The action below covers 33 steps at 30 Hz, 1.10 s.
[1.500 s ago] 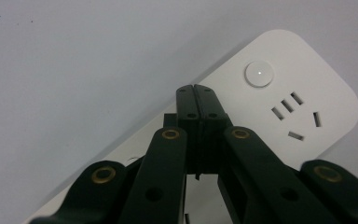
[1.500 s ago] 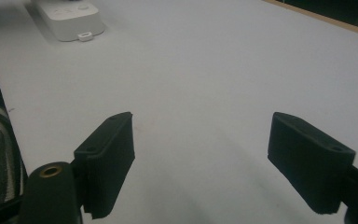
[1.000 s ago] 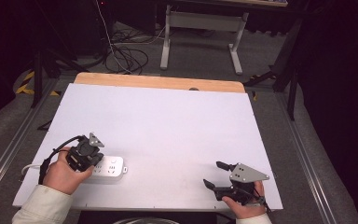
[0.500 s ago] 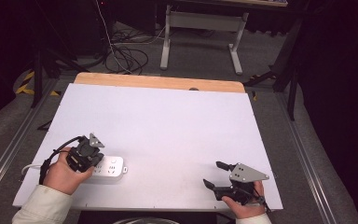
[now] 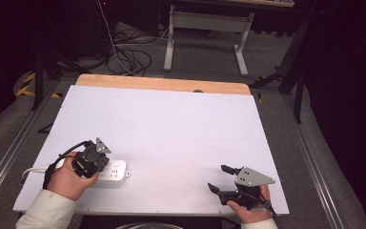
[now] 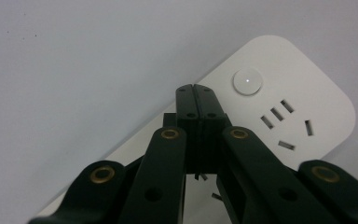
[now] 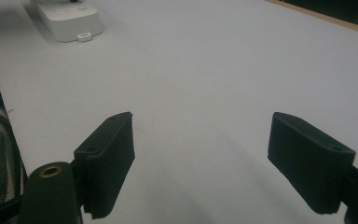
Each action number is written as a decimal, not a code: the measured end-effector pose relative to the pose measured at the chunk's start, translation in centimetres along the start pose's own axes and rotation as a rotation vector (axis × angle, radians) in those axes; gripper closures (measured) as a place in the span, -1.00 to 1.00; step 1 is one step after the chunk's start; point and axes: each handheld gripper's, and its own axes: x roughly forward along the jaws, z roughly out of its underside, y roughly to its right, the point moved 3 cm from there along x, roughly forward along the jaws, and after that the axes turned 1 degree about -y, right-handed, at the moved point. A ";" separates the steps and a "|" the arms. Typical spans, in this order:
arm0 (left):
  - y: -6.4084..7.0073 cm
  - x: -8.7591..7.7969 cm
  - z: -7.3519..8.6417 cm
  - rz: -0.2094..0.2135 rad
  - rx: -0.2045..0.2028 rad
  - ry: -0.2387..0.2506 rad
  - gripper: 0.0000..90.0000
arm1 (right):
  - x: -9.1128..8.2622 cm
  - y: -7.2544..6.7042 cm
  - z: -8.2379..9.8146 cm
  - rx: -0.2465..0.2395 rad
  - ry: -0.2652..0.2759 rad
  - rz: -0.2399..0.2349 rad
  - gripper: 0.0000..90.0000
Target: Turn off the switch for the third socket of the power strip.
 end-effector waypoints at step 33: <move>-0.6 -3.8 0.0 0.022 -0.033 0.156 0.99 | 0.0 0.1 0.1 0.007 0.003 0.000 -0.48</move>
